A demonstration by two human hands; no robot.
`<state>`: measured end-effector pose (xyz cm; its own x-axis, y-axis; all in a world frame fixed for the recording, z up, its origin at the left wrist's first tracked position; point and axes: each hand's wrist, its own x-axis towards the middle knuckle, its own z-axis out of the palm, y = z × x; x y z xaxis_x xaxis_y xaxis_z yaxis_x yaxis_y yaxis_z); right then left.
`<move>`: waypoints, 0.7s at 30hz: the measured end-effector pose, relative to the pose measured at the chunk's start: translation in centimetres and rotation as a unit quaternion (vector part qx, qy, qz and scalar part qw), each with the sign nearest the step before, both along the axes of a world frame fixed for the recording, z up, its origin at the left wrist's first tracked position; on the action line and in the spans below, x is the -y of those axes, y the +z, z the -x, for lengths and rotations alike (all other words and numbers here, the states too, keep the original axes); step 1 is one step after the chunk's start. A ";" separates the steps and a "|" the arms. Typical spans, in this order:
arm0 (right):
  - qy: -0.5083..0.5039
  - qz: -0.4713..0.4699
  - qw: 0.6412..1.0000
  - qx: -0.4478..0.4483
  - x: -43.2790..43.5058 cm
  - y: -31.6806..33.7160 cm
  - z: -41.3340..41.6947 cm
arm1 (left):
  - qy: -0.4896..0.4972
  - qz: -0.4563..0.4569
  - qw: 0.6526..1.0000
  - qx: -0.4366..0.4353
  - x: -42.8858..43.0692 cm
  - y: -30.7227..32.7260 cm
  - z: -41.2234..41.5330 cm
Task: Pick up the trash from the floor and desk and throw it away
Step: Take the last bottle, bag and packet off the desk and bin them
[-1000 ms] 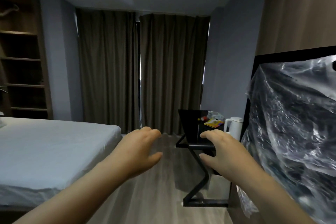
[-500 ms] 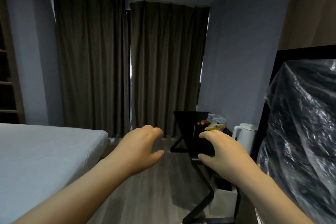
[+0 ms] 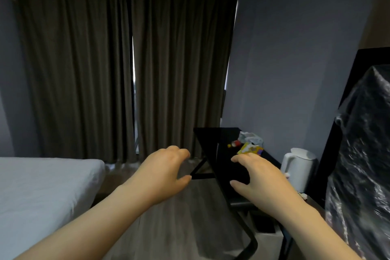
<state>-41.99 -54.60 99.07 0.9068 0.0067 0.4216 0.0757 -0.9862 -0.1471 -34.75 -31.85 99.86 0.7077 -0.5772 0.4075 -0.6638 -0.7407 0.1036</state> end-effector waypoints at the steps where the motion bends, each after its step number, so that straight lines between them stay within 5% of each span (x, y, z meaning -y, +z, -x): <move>1: 0.000 -0.001 1.000 -0.002 0.3 -0.2 -1.7 | -0.002 0.000 1.000 0.001 0.3 -0.1 -1.7; 21: -0.035 -0.031 0.998 -0.029 12.1 -3.2 -33.3 | -0.022 -0.027 0.999 -0.032 12.6 -2.3 -34.6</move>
